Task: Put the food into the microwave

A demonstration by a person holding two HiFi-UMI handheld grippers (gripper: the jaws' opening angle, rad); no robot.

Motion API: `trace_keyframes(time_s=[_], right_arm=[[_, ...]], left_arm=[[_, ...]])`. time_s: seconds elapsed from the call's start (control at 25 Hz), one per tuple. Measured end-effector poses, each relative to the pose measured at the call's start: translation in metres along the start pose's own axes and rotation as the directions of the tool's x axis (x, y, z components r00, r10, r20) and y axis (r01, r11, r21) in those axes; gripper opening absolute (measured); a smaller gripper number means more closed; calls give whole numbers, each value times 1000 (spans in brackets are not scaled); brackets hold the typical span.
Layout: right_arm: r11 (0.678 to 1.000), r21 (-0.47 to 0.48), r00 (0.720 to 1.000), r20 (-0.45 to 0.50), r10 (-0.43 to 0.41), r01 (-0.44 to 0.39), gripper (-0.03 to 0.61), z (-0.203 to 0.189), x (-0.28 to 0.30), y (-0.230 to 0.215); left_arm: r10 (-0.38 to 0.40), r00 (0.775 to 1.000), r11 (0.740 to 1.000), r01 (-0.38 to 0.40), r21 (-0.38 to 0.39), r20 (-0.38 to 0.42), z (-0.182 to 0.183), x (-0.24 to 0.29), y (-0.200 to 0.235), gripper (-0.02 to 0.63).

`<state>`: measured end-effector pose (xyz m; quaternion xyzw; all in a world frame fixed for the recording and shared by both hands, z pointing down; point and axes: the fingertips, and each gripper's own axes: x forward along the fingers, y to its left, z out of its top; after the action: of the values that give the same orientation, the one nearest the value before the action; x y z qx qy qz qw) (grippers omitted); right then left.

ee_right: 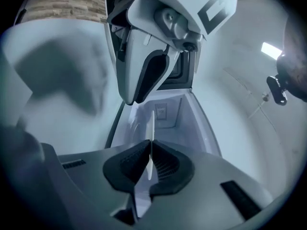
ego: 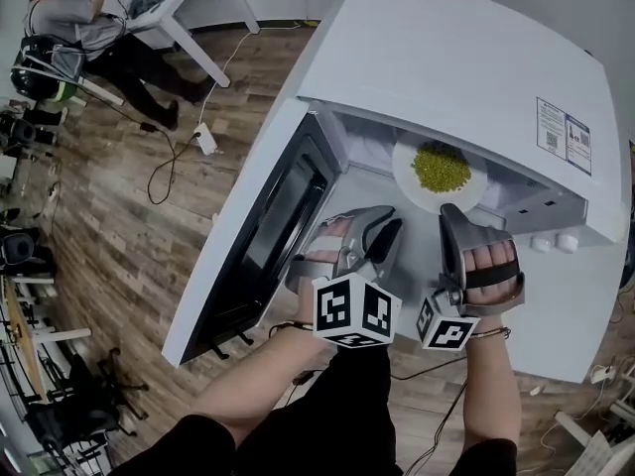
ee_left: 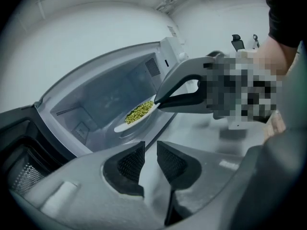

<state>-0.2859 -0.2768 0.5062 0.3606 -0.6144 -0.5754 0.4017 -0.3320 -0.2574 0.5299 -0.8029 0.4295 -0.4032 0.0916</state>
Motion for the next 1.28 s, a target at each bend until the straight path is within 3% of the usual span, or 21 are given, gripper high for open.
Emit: trace_keyframes(time_s=[0.44,0.56,0.8,1.04,1.16,1.28], right_arm=[[997,52,998,-16,58,-57,25,-1,45,22],[985,98,989,-27,143,-140,23,-7,57,31],[924,247,952,-19,304,-290,32,-13,68,33],[838,383,912,34,408,-389,172,-11,58,34],[779,444,881,55,469,-442,172,-11,54,36],[760,448,868,80,491,-471,158,-4,47,32]], left_arm=[[-9,1000,1000,8,-28,-16,-5,21,17,83],[-16,999,998,14,-56,-34,-11,23,18,83],[-38,999,997,35,-73,-38,-8,25,13,83],[-61,997,995,57,-85,-41,-6,22,8,83],[-66,997,994,62,-95,-37,-2,15,10,83],[-64,998,993,61,-101,-29,1,10,15,83]])
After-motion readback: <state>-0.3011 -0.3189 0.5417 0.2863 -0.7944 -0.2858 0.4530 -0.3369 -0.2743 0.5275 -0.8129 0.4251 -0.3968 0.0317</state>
